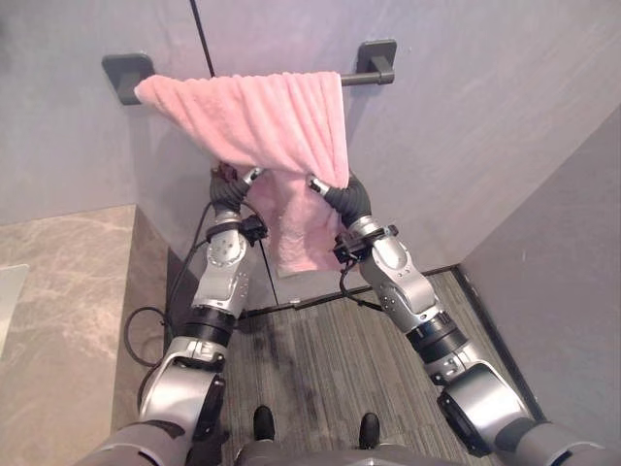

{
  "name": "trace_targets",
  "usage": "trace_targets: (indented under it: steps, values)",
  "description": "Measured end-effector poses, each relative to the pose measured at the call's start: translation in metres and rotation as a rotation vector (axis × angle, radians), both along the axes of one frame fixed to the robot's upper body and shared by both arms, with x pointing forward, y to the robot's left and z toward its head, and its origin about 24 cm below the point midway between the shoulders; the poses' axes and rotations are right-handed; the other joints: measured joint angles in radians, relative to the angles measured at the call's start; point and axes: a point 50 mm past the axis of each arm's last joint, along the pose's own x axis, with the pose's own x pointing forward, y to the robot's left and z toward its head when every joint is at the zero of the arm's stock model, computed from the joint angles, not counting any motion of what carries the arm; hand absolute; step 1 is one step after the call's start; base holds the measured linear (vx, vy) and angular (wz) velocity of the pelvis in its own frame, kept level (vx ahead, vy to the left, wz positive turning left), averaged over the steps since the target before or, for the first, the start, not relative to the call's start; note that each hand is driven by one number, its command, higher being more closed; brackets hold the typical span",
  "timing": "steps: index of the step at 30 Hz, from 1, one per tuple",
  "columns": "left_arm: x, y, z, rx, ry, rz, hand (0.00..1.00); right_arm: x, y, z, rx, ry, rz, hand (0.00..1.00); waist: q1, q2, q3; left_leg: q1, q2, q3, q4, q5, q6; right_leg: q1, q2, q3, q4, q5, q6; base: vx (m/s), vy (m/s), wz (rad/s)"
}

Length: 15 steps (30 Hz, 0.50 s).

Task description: Organize washtable

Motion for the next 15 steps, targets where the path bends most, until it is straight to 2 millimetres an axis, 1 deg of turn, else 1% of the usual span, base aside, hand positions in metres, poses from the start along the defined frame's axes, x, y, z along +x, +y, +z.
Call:
trace_targets:
  steps: [1,4,5,6,8,12,15]
  values:
    - [0.0,0.002,0.001,-0.004,-0.003,0.011,1.0,0.0,0.001,0.0,0.004,0.001,0.002,1.0,-0.001,0.0,0.0,0.0,0.0,0.0,0.0,0.0,0.0,0.0,0.0,0.001,0.0,0.0,0.0,0.01,-0.005,-0.03]
    - [0.004,0.005,0.014,0.008,-0.037,0.023,1.0,-0.002,0.004,0.0,0.019,0.0,0.006,1.0,-0.003,0.0,0.0,0.0,0.0,-0.001,0.0,0.0,0.0,-0.002,0.0,0.002,0.002,-0.002,-0.003,0.0,0.0,0.0]
    - [0.006,0.005,0.022,0.013,-0.06,0.022,1.0,-0.002,0.003,0.0,0.021,-0.002,0.005,1.0,-0.003,0.0,0.0,0.0,0.0,-0.001,0.0,0.0,0.0,-0.002,0.0,0.002,0.003,-0.002,-0.003,0.0,0.0,0.0]
    - [0.006,0.005,0.026,0.014,-0.072,0.022,1.0,-0.002,0.004,-0.001,0.022,-0.002,0.005,1.0,-0.003,0.0,0.0,0.0,-0.001,-0.001,0.0,0.0,0.0,-0.002,0.0,0.002,0.003,-0.002,-0.004,0.0,0.0,0.0]
    - [0.007,0.005,0.029,0.014,-0.085,0.021,1.0,-0.003,0.004,-0.001,0.026,-0.002,0.006,1.0,-0.004,0.0,0.0,0.0,-0.001,-0.002,0.0,0.0,0.0,-0.003,0.0,0.002,0.005,-0.003,-0.005,0.0,0.0,0.0]
    - [0.007,0.005,0.029,0.016,-0.087,0.017,1.0,-0.003,0.003,-0.001,0.027,-0.002,0.0,1.0,-0.004,0.0,0.0,0.0,-0.001,-0.007,0.0,0.0,0.0,-0.003,0.0,0.001,0.007,-0.004,-0.006,0.0,0.0,0.0]
    - [0.007,0.003,0.03,0.021,-0.092,0.003,1.0,0.0,-0.001,-0.002,0.026,0.001,-0.029,1.0,-0.003,0.0,0.0,-0.001,-0.001,-0.016,0.0,0.0,0.0,-0.003,0.0,-0.003,0.009,-0.005,-0.007,-0.01,0.004,0.04]
